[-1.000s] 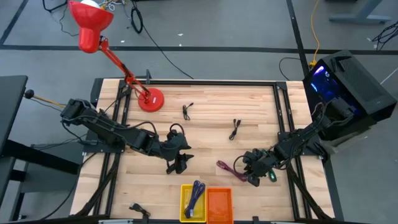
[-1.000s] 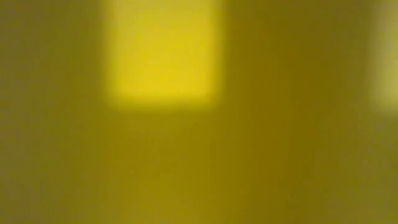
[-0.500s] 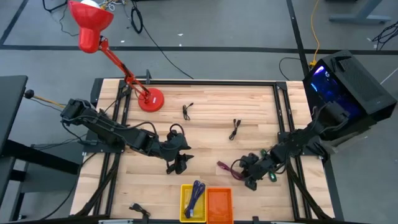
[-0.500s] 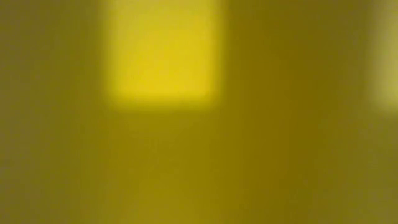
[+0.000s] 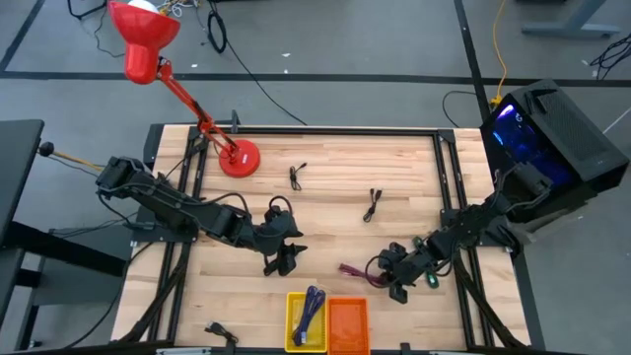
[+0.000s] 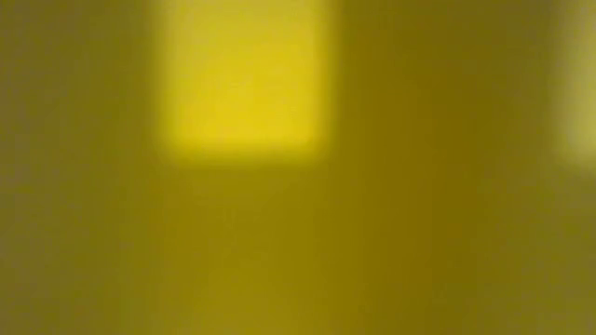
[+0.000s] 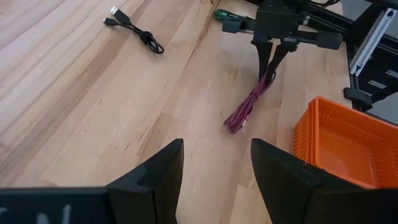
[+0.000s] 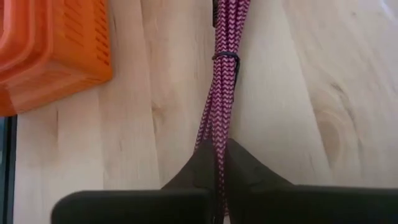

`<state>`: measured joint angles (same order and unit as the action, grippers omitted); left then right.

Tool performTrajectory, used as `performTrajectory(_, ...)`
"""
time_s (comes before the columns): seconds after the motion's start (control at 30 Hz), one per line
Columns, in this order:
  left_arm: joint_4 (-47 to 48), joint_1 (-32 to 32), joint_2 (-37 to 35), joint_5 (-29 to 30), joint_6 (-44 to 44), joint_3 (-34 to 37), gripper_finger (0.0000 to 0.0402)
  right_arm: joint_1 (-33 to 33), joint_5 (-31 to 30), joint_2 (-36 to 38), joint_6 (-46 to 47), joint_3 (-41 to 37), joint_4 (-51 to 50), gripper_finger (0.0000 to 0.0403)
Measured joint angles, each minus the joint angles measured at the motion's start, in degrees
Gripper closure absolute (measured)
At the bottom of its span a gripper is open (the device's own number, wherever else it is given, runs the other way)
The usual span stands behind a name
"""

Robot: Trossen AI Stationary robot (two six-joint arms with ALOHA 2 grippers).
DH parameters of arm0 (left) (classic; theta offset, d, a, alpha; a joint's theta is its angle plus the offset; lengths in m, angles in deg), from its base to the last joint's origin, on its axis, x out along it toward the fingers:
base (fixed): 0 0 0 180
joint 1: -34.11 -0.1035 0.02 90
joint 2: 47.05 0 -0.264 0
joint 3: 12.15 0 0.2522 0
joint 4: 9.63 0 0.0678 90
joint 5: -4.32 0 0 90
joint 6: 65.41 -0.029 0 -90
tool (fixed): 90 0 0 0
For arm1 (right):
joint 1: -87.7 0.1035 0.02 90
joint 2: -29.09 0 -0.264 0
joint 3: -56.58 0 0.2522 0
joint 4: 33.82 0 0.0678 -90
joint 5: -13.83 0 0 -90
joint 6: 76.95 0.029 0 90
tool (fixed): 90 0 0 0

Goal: Pick & Place USB Port
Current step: Put the pink charger cable into the yellow bin

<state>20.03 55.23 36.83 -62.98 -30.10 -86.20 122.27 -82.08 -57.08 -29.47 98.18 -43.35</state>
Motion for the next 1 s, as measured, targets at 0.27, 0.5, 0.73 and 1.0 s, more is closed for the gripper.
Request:
performTrajectory(0.27, -1.45, -0.39, 0.00, 1.49, -0.02, 0.00, 0.0209, -7.82, -5.97, 9.81, -9.00, -0.24, -6.93, 0.0398)
performTrajectory(0.5, -8.63, -0.67, 0.00, 7.46, -5.00, 0.00, 0.0209, -16.38, -13.67, 25.70, -23.71, 2.66, -8.70, 0.0398)
performTrajectory(0.73, -21.21, -4.23, 0.12, 10.72, -13.07, -0.02, 0.0209, -18.13, -17.61, 33.82, -40.73, 8.55, 4.61, 0.0398)
performTrajectory(1.0, -38.27, -10.95, 0.15, 5.43, -19.53, -0.04, 0.0209, -18.14, -18.79, 30.02, -44.45, 9.55, 9.12, 0.0398)
